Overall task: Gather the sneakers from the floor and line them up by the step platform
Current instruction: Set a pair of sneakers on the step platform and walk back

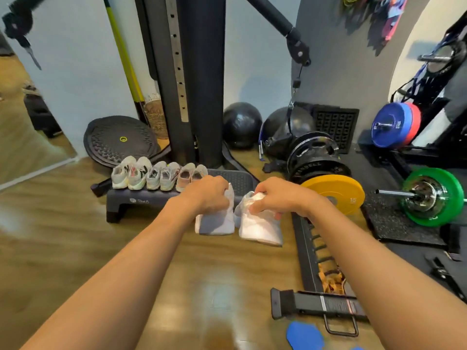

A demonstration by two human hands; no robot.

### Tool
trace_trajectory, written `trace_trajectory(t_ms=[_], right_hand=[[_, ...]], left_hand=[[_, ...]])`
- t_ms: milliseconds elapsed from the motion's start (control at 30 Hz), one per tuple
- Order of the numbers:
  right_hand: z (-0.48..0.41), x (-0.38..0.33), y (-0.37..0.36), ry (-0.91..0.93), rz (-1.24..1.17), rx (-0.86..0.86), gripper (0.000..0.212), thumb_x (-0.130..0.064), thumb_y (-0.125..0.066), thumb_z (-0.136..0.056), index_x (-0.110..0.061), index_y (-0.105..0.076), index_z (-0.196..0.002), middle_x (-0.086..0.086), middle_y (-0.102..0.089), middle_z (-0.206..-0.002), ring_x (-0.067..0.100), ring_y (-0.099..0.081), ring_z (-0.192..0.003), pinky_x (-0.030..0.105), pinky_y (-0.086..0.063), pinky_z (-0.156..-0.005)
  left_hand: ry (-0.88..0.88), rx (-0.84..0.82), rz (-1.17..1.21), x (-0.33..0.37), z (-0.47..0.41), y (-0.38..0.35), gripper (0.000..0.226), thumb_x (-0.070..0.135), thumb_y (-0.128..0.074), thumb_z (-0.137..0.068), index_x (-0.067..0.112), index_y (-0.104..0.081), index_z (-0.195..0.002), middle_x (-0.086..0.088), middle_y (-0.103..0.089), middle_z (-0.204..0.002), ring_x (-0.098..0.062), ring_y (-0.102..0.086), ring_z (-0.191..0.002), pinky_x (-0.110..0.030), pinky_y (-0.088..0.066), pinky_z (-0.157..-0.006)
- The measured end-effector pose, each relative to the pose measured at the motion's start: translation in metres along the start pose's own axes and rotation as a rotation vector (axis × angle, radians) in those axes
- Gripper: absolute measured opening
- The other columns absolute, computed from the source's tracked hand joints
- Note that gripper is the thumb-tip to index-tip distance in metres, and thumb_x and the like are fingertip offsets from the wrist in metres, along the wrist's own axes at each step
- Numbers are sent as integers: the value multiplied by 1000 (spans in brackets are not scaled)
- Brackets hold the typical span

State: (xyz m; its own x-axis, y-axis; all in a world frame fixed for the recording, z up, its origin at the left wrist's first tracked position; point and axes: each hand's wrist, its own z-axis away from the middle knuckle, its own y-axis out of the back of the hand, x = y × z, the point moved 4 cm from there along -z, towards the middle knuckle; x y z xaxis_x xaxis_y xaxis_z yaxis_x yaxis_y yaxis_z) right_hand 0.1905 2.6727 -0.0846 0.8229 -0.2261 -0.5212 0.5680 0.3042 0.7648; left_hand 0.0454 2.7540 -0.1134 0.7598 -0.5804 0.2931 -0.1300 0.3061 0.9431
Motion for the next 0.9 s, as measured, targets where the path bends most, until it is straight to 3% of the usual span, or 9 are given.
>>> trace_trajectory(t_ms=[133, 333, 433, 533, 600, 700, 767, 900], right_hand=[[-86, 19, 27, -84, -81, -36, 36, -17, -70, -77, 7, -61, -103, 11, -53, -86, 20, -54, -71, 23, -46, -45], [-232, 55, 57, -101, -46, -10, 15, -15, -67, -77, -9, -59, -88, 3, -57, -77, 20, -58, -65, 25, -44, -46], [-300, 68, 65, -80, 68, 57, 11, -20, -63, -80, -15, -56, -89, -1, -53, -81, 21, -52, -76, 26, -33, -49], [-366, 83, 62, -109, 67, 92, 14, -22, -62, -84, -17, -50, -80, 2, -53, -87, 27, -55, -88, 29, -37, -62], [-410, 95, 53, -147, 84, 74, 11, -23, -60, -87, -15, -54, -91, 9, -61, -99, 32, -58, -100, 32, -43, -72], [-470, 112, 36, -185, 124, 58, 28, -23, -56, -90, -14, -54, -117, 13, -61, -117, 34, -56, -108, 37, -47, -83], [-512, 124, 23, -191, 153, 66, 29, -23, -57, -90, -15, -52, -117, 14, -60, -117, 35, -56, -107, 37, -47, -81], [-586, 154, -14, -226, 155, 49, 37, -20, -57, -90, -15, -47, -126, 13, -58, -122, 34, -56, -110, 42, -49, -87]], left_hand=[[-35, -21, 16, -25, -97, 1, 14, 17, -51, -78, 13, -55, -91, -6, -55, -88, -30, -54, -86, -41, -48, -70], [26, 32, 0, -82, -229, -7, 24, 19, -49, -83, 14, -53, -105, -11, -61, -102, -31, -56, -88, -38, -43, -65], [90, 52, 0, -118, -291, -17, 22, 21, -50, -86, 16, -53, -107, -11, -62, -105, -33, -58, -92, -35, -37, -64], [140, 84, 7, -157, -340, -37, 27, 23, -53, -87, 15, -51, -112, -12, -63, -105, -33, -59, -95, -35, -37, -64], [153, 97, 2, -181, -372, -55, 28, 24, -56, -87, 15, -53, -113, -11, -64, -105, -31, -61, -94, -34, -37, -64], [158, 51, -30, -214, -420, -89, 29, 25, -59, -87, 15, -55, -114, -11, -63, -109, -30, -60, -99, -38, -43, -72], [183, -19, 8, -240, -451, -116, 32, 25, -58, -89, 15, -54, -118, -10, -61, -115, -30, -57, -106, -39, -44, -82], [124, -63, 32, -274, -503, -168, 29, 21, -54, -89, 13, -54, -117, -12, -60, -116, -31, -54, -110, -41, -50, -81]])
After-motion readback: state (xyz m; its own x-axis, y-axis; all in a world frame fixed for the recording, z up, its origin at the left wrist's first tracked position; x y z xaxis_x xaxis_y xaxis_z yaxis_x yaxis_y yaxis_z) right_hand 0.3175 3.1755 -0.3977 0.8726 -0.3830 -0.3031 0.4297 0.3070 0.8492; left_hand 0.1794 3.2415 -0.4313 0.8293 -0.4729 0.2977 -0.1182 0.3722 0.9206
